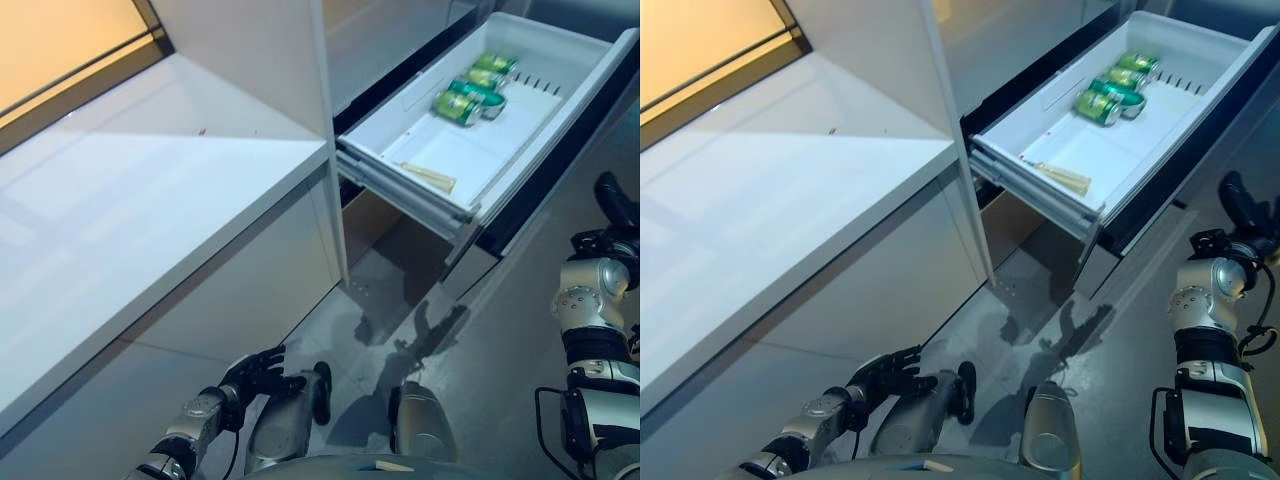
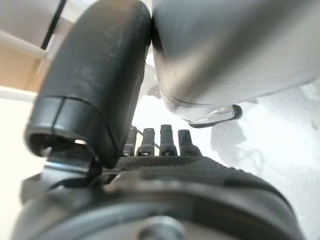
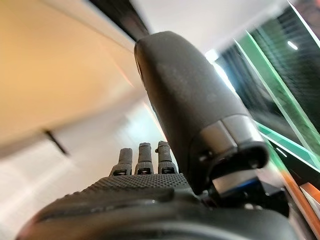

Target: Put drinks into fridge and close the fridge

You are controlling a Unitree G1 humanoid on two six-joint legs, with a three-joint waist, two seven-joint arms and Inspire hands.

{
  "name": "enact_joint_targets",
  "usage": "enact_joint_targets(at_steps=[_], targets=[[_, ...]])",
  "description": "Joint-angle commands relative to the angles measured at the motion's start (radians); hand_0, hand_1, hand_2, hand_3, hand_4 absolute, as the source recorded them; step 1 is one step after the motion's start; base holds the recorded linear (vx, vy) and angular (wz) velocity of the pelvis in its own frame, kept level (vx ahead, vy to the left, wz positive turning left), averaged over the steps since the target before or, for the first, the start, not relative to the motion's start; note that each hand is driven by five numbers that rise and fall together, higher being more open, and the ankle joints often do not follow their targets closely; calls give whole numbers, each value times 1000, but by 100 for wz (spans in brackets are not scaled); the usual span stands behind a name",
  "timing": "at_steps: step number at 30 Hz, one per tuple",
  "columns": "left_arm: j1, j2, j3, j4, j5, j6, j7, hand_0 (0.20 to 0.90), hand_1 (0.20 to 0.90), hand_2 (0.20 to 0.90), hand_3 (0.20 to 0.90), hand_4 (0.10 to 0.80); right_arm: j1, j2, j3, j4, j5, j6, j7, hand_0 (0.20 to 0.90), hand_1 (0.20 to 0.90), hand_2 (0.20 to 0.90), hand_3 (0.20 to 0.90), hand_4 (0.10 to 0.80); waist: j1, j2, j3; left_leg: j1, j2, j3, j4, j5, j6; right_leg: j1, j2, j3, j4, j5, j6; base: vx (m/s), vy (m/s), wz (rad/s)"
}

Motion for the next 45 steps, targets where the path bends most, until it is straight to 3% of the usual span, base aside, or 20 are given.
enact_joint_targets(at_steps=[1, 6, 14, 18, 24, 26, 31, 37, 41, 42, 45], targets=[[85, 16, -18, -9, 19, 20, 55, 900, 900, 900, 900, 800, -159, -52, 47, -71, 34, 35, 270, 900, 900, 900, 900, 800, 40, -32, 10, 19, -67, 21, 97, -203, 100, -24, 18, -89, 55, 7, -88, -65, 47, 9], [97, 21, -13, -24, 17, -9, 66, 900, 900, 900, 900, 800, -188, -68, 89, -40, 47, 91, 401, 900, 900, 900, 900, 800, 67, -26, 32, -13, -87, -6, 117, -214, 94, -61, 18, -88, 117, -34, -93, 9, 29, 17], [109, 39, -13, -25, 29, -13, 49, 900, 900, 900, 900, 800, -308, -63, 202, -36, 10, 99, 579, 900, 900, 900, 900, 800, 120, -20, 45, -9, -102, -46, 71, -179, 84, -58, 8, -122, 126, -43, -96, 24, 12, 27], [128, 49, -7, -29, 40, -28, 39, 900, 900, 900, 900, 800, -375, -66, 291, -20, -17, 120, 764, 900, 900, 900, 900, 800, 156, -22, 34, 24, -103, -72, 17, -157, 72, -19, -5, -148, 97, -40, -88, 81, 9, 15], [158, 81, 0, -49, 81, -25, 12, 900, 900, 900, 900, 800, -385, -93, 358, -12, -67, 207, 904, 900, 900, 900, 900, 800, 184, -34, 14, 66, -100, -103, -34, -139, 63, 42, -11, -176, 37, -21, -70, 94, -46, 21], [166, 90, 4, -55, 96, -21, 4, 900, 900, 900, 900, 800, -379, -97, 370, -3, -85, 216, 899, 900, 900, 900, 900, 800, 186, -35, 7, 74, -93, -108, -64, -106, 63, 57, -8, -191, -4, 15, -70, 18, -43, 26], [176, 100, 10, -59, 128, -16, -10, 900, 900, 900, 900, 800, -345, -85, 371, 16, -122, 232, 836, 900, 900, 900, 900, 800, 172, -49, -14, 121, -74, -109, -124, -91, 56, 105, 16, -179, -97, 49, -51, 33, -48, 9], [173, 82, 15, -65, 105, -14, -1, 900, 900, 900, 900, 800, -213, -16, 313, 15, -183, 187, 639, 900, 900, 900, 900, 800, 119, -65, -52, 183, -47, -76, -221, -63, 49, 154, 60, -136, -245, 99, -29, -4, -10, -8], [161, 43, 29, -45, 65, -5, 21, 900, 900, 900, 900, 800, 36, 118, 278, -64, -265, 170, 531, 900, 900, 900, 900, 800, 48, -72, -103, 226, -28, -34, -313, -31, 43, 185, 90, -92, -372, 148, -13, -43, 10, -44], [161, 42, 30, -45, 64, -6, 22, 900, 900, 900, 900, 800, 42, 121, 277, -66, -261, 172, 526, 900, 900, 900, 900, 800, 46, -72, -105, 228, -28, -33, -316, -30, 43, 186, 91, -91, -376, 150, -12, -31, 19, -43], [168, 5, 56, -13, 53, -2, 36, 900, 900, 900, 900, 800, 277, 202, 260, -23, -302, 171, 576, 900, 900, 900, 900, 800, -6, -75, -163, 278, -11, 8, -398, -11, 31, 226, 111, -66, -475, 177, 0, -11, 30, -41]])
